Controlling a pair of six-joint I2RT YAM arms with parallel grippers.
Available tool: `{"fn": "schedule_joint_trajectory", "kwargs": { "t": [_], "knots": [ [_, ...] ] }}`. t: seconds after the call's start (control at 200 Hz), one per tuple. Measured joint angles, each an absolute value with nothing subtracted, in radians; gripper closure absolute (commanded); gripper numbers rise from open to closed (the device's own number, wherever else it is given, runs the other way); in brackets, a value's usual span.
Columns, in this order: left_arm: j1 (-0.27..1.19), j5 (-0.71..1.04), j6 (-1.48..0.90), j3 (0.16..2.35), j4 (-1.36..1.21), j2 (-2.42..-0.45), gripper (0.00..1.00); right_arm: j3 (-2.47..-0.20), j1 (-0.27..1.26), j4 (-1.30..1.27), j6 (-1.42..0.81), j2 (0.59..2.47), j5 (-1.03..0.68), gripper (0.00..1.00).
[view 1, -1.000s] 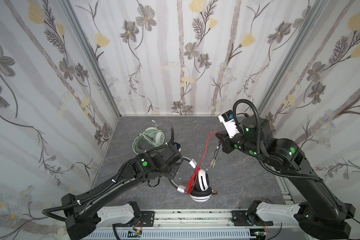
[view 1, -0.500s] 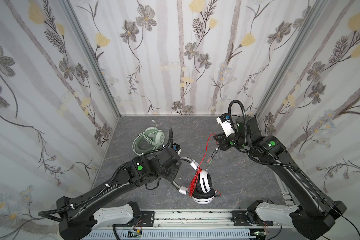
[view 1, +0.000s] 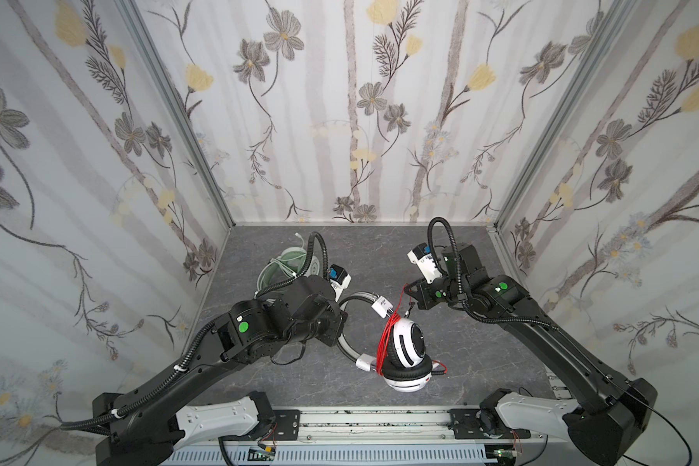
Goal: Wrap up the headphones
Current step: 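Carry the red cable over the earcups with the right gripper toward the left gripper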
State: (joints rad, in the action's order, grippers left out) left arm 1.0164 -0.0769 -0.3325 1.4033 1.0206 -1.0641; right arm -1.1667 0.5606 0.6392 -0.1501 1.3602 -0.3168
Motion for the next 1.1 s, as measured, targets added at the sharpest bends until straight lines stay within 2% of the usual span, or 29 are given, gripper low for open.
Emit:
{"fn": "schedule_joint_trajectory", "kwargs": {
  "t": [0.075, 0.275, 0.33, 0.445, 0.764, 1.099],
  "knots": [
    [0.995, -0.076, -0.34, 1.452, 1.044, -1.078, 1.0, -1.134, 0.559, 0.616, -0.152, 1.338, -0.32, 0.6],
    [0.947, -0.079, -0.357, 1.572, 1.102, -1.102, 1.0, -1.042, 0.548, 0.562, -0.153, 1.263, -0.351, 0.35],
    [0.936, -0.08, -0.367, 1.599, 1.118, -1.104, 1.0, -1.011, 0.543, 0.542, -0.155, 1.246, -0.361, 0.31],
    [0.922, -0.081, -0.371, 1.64, 1.137, -1.111, 1.0, -0.928, 0.543, 0.482, -0.168, 1.202, -0.393, 0.28],
    [0.91, -0.078, -0.37, 1.684, 1.169, -1.126, 1.0, -0.664, 0.544, 0.201, -0.322, 1.14, -0.596, 0.32],
    [0.907, -0.075, -0.37, 1.71, 1.187, -1.131, 1.0, -0.592, 0.621, 0.031, -0.403, 1.16, -0.725, 0.3]
  ]
}}
